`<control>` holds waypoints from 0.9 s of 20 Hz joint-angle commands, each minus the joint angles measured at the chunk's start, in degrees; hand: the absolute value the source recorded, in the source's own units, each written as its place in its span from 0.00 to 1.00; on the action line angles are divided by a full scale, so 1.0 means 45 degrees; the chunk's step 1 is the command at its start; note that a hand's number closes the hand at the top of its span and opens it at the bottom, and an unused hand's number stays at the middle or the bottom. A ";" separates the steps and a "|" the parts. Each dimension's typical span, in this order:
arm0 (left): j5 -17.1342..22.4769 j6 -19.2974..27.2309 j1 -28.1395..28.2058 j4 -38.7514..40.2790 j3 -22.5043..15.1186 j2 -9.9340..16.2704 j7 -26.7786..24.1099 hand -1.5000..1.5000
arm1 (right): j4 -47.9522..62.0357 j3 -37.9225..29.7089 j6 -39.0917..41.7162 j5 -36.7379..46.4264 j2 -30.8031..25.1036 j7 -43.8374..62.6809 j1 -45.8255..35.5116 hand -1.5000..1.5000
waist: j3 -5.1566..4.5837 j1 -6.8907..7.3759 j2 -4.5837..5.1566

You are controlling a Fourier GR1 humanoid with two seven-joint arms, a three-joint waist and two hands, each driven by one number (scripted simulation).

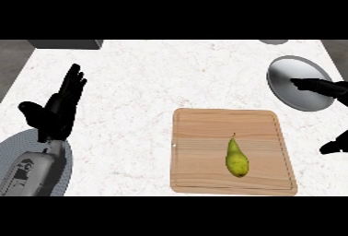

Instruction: Pick the pear from the cutting board and place it in the pan

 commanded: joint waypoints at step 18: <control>-0.0417 -0.0681 0.1222 -0.1362 0.0633 -0.0110 0.0429 0.50 | -0.1060 0.0612 0.2734 0.0386 0.3385 0.5189 -0.3391 0.00 | -0.0007 -0.0229 -0.0093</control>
